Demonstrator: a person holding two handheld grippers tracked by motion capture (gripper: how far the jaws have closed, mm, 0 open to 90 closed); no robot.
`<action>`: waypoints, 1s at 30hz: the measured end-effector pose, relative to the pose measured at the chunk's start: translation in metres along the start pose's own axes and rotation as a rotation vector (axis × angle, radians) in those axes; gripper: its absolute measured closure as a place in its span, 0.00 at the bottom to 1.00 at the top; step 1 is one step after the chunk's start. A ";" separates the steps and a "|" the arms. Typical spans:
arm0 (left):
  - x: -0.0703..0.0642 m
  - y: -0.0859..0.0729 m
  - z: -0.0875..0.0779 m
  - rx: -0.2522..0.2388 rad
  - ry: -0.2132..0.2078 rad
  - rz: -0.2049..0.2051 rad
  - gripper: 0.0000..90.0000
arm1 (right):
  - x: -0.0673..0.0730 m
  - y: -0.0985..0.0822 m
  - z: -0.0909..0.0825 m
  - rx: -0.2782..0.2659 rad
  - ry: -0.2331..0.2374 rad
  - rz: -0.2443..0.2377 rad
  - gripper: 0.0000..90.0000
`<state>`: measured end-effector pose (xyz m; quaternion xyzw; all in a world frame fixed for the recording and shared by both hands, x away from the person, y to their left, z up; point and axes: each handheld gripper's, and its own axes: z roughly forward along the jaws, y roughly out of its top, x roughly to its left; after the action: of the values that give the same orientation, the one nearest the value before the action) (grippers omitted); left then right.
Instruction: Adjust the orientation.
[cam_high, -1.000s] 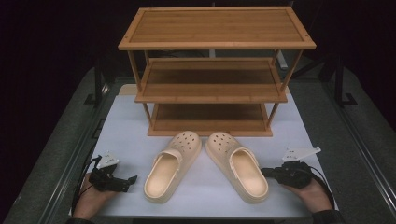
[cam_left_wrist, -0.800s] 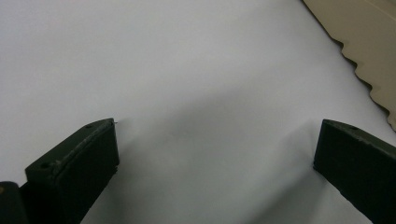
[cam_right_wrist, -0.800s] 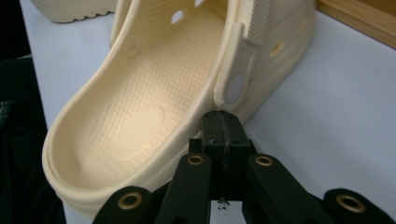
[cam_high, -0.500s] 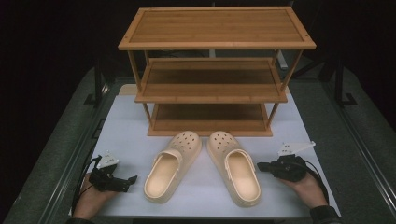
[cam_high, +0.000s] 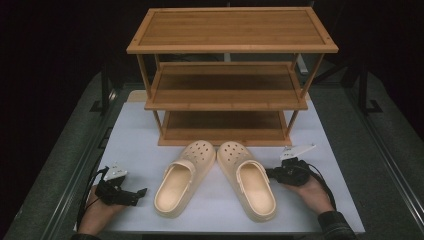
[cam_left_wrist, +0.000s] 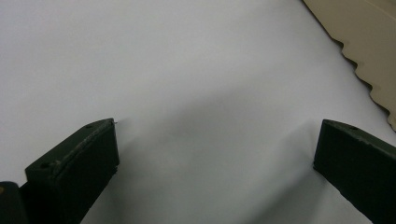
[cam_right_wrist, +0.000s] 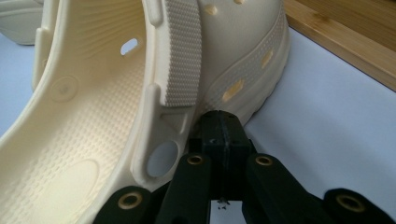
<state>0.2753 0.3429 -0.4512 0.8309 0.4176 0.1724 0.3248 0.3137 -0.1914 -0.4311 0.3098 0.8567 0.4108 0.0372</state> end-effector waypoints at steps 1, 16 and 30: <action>0.000 0.000 0.000 0.000 0.000 0.000 0.00 | 0.001 0.002 0.002 0.003 0.002 -0.003 1.00; 0.000 0.001 0.000 0.005 0.001 -0.008 0.00 | 0.000 -0.002 -0.011 -0.044 -0.086 0.057 0.70; -0.012 0.018 -0.013 -0.024 -0.068 0.016 0.00 | 0.008 -0.009 -0.040 -0.104 -0.173 0.146 0.35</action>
<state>0.2712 0.3305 -0.4296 0.8357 0.3975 0.1516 0.3474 0.2896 -0.2184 -0.4097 0.4031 0.8030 0.4282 0.0968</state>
